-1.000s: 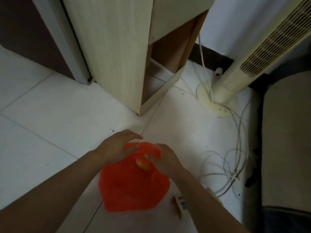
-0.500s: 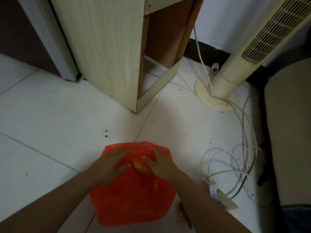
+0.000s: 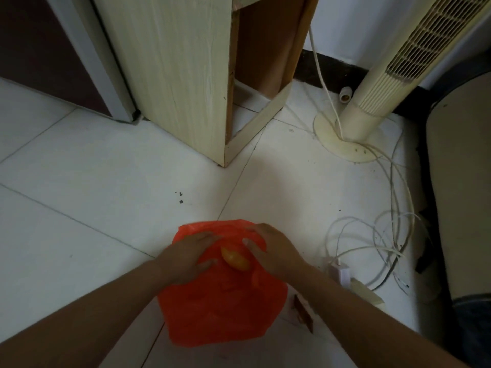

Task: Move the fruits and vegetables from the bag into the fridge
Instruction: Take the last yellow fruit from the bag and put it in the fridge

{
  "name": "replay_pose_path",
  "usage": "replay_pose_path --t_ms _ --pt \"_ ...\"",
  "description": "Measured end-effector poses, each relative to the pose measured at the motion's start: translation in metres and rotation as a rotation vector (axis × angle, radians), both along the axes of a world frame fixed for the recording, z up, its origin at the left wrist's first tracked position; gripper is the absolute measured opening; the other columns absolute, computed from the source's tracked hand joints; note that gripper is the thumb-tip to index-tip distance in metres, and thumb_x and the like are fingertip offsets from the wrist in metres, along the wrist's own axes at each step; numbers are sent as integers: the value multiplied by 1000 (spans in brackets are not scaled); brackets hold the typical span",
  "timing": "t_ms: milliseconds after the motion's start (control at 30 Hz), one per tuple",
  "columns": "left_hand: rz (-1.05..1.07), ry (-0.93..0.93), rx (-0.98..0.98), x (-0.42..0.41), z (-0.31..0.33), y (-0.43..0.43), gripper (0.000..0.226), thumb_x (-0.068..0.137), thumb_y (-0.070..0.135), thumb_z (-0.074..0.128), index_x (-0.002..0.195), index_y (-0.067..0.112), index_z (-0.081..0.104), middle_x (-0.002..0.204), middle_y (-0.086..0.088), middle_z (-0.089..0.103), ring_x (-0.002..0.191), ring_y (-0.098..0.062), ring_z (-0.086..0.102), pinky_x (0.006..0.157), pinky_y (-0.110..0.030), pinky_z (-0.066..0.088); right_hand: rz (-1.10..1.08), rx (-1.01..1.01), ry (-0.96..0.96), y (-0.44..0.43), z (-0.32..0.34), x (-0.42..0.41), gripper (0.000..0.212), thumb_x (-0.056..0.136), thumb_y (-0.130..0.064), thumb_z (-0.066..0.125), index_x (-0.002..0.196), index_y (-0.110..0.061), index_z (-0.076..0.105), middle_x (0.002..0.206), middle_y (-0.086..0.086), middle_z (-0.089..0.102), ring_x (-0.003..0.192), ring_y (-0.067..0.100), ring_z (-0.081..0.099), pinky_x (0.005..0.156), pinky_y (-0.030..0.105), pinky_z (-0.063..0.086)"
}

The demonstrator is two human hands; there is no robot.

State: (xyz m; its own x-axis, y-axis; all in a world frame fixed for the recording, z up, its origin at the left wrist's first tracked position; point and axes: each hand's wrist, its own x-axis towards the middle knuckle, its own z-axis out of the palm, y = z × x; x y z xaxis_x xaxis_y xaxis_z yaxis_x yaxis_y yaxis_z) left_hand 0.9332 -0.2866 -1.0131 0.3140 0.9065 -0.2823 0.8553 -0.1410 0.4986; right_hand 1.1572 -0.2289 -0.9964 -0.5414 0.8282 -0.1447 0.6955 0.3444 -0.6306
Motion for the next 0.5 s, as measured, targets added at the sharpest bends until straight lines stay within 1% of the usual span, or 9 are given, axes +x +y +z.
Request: replay_pose_path --t_ms 67,100,167,200,267,333,400,433,500 --pt "39 -27 57 -1 7 -1 74 77 60 27 144 28 29 150 1 33 137 -17 31 108 -23 23 65 76 52 -7 8 -1 38 89 -44 48 118 -22 58 120 -8 58 105 -4 45 89 0 23" --pt "57 -32 71 -1 9 -3 67 82 55 31 144 28 30 150 2 33 137 -17 31 108 -23 24 105 49 59 -12 9 -2 40 89 -47 45 116 -22 59 118 -9 59 103 -4 45 87 1 25" --pt "52 -39 61 1 11 -6 60 87 42 40 144 26 30 150 1 33 137 -15 30 106 -18 20 146 -45 41 -19 2 -4 52 86 -57 35 112 -19 60 115 -5 61 104 5 52 88 12 35" --pt "35 -40 43 3 11 -7 61 86 39 41 144 24 30 150 0 33 138 -15 29 105 -16 17 137 -76 6 -19 -5 -5 53 87 -57 34 113 -18 59 115 -2 61 106 10 53 90 19 38" --pt "3 -18 -21 4 7 -8 65 86 39 42 146 21 26 151 -1 31 139 -15 27 105 -13 13 106 -140 -84 -16 -17 -4 42 94 -45 40 119 -16 57 120 3 60 110 18 54 95 30 40" --pt "-9 -2 -96 5 3 -9 69 87 43 43 148 20 20 153 -3 26 141 -16 24 108 -15 13 86 -233 -155 -12 -23 -1 36 97 -39 39 115 -14 59 115 6 63 105 22 57 93 35 42" --pt "-25 9 -170 6 0 -12 69 92 41 47 149 20 14 155 -3 21 142 -15 20 109 -16 11 56 -349 -178 -13 -26 1 38 97 -41 37 108 -13 61 105 6 65 96 21 59 87 34 44" --pt "-31 15 -203 7 -1 -15 70 93 39 50 149 20 13 156 -1 20 142 -15 20 110 -17 11 49 -374 -163 -15 -25 2 38 97 -43 37 105 -14 62 102 5 66 93 20 59 84 31 44" --pt "-31 8 -223 8 -1 -19 70 92 37 53 149 20 14 155 0 22 141 -14 22 111 -20 14 51 -330 -109 -17 -22 3 35 96 -43 40 107 -18 62 106 -2 65 98 15 58 83 25 42"
